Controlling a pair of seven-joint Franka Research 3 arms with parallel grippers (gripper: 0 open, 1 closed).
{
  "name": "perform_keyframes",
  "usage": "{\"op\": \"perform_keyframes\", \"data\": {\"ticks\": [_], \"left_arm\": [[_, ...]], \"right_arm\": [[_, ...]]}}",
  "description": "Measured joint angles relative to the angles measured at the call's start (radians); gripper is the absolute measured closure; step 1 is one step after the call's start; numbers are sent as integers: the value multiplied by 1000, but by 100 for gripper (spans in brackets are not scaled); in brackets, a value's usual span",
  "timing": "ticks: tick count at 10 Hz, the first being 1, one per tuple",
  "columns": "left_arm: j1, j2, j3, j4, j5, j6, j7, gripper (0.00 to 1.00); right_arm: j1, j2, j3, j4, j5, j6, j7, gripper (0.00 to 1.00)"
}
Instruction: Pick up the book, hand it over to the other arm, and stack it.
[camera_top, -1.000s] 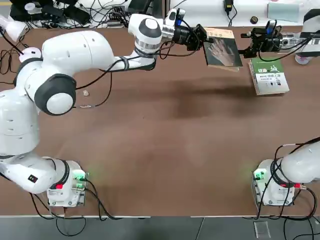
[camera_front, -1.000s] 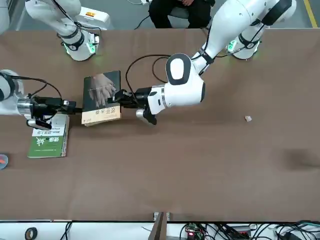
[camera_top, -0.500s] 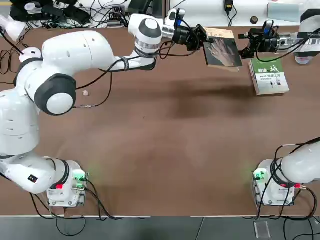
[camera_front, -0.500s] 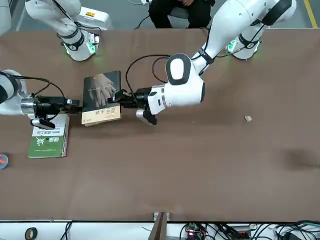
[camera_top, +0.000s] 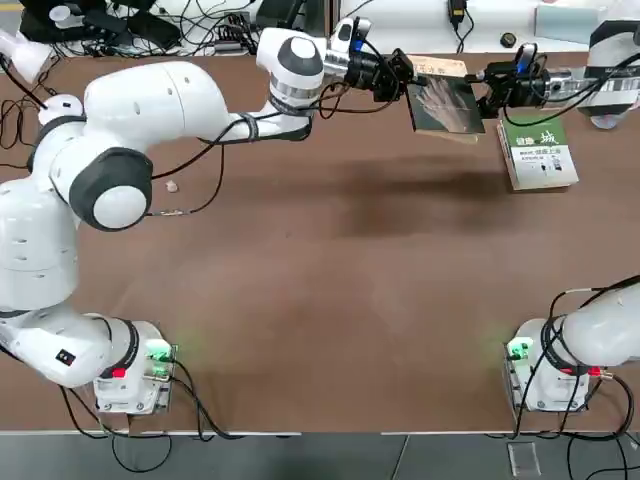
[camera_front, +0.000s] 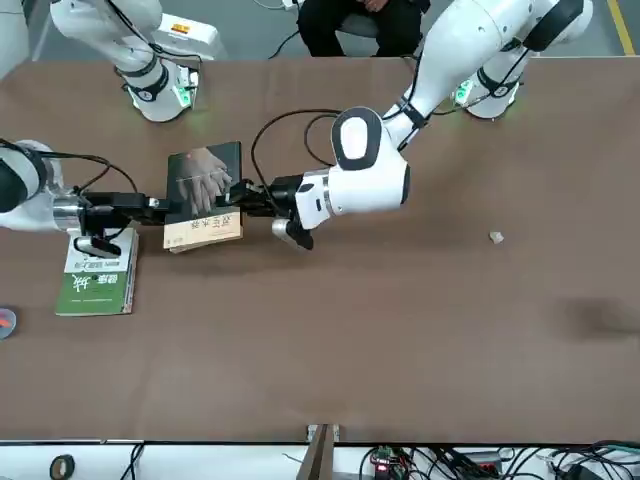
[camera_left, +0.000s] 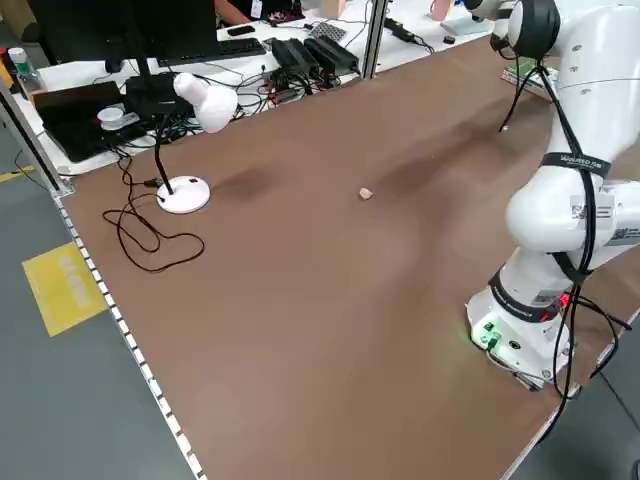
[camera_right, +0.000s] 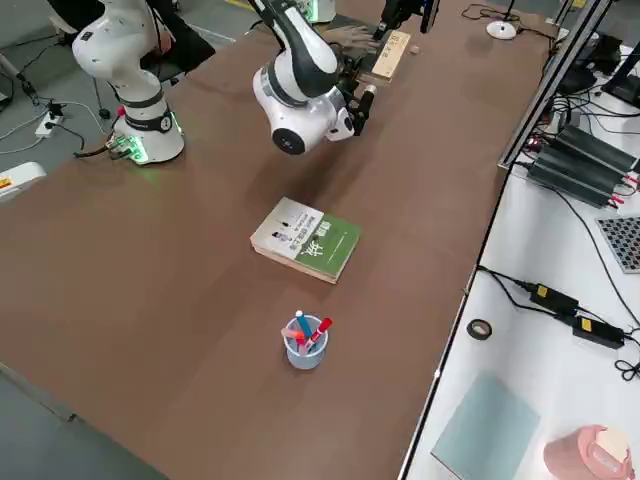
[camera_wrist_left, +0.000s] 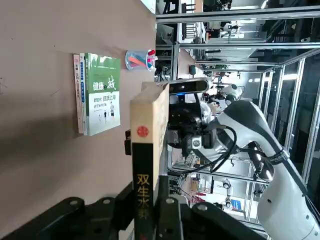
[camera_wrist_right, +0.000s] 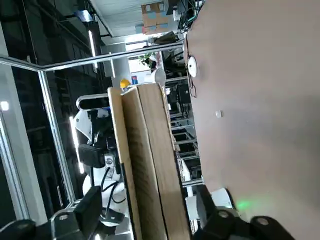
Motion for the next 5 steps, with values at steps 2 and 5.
{"op": "perform_keyframes", "data": {"ticks": [2, 5], "left_arm": [[0, 0, 0, 1, 0, 0, 0, 81], [0, 0, 0, 2, 0, 0, 0, 81]], "right_arm": [[0, -4, 0, 0, 2, 0, 32, 43], [0, -23, -1, -5, 3, 2, 70, 77]]}}
